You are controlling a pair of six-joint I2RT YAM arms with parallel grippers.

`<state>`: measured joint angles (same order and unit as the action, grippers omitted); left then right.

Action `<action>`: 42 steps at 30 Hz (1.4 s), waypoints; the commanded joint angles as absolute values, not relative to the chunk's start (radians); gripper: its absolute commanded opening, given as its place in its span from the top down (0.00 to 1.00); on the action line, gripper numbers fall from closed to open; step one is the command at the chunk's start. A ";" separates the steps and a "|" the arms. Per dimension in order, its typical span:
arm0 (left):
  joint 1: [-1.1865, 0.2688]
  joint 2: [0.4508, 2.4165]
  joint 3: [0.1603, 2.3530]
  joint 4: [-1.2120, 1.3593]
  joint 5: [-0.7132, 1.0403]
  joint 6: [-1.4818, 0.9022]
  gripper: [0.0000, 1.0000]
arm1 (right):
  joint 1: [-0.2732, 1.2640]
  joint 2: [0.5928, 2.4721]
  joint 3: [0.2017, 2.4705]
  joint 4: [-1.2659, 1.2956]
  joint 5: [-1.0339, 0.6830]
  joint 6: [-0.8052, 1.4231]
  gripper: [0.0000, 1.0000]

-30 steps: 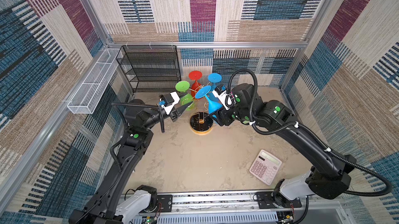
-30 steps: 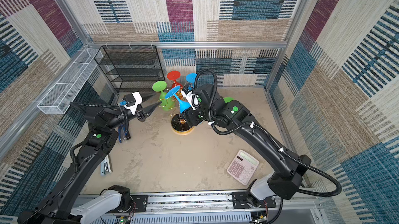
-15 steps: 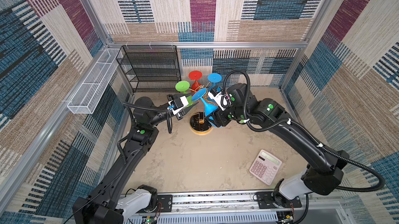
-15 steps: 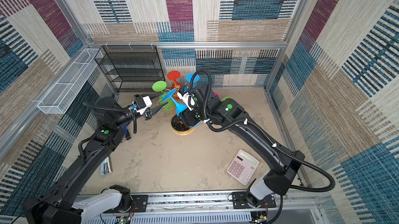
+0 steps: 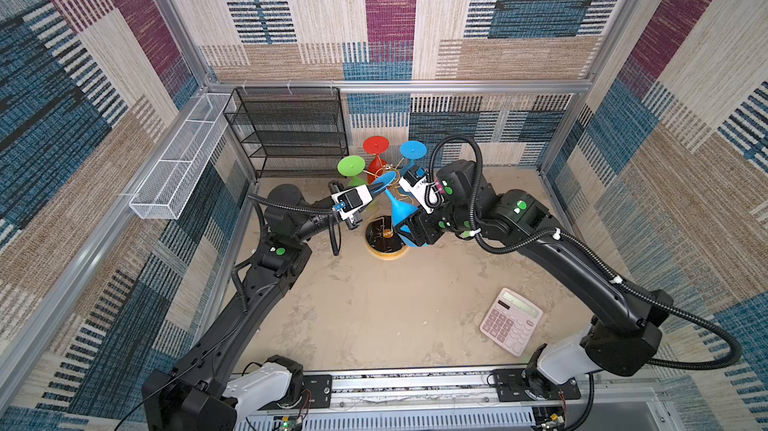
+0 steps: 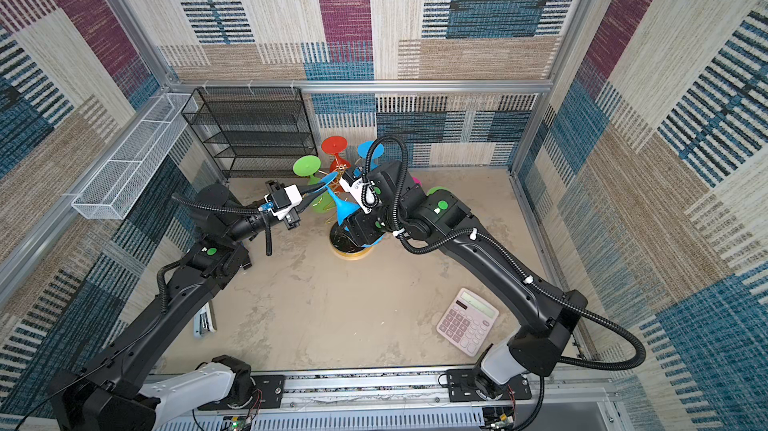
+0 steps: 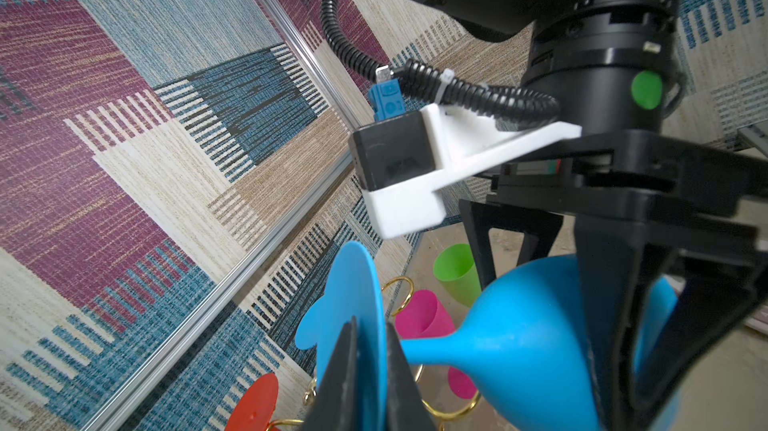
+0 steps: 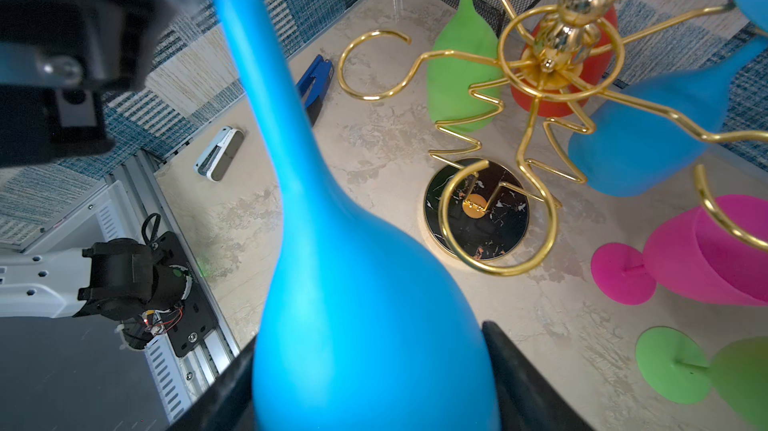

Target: Take the wine glass off the wine glass rack

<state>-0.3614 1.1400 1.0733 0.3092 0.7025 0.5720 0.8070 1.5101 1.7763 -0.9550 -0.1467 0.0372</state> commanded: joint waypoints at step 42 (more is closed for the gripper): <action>-0.341 1.182 1.319 -0.164 0.506 -0.688 1.00 | 0.744 0.748 0.787 0.352 -0.193 -0.024 0.01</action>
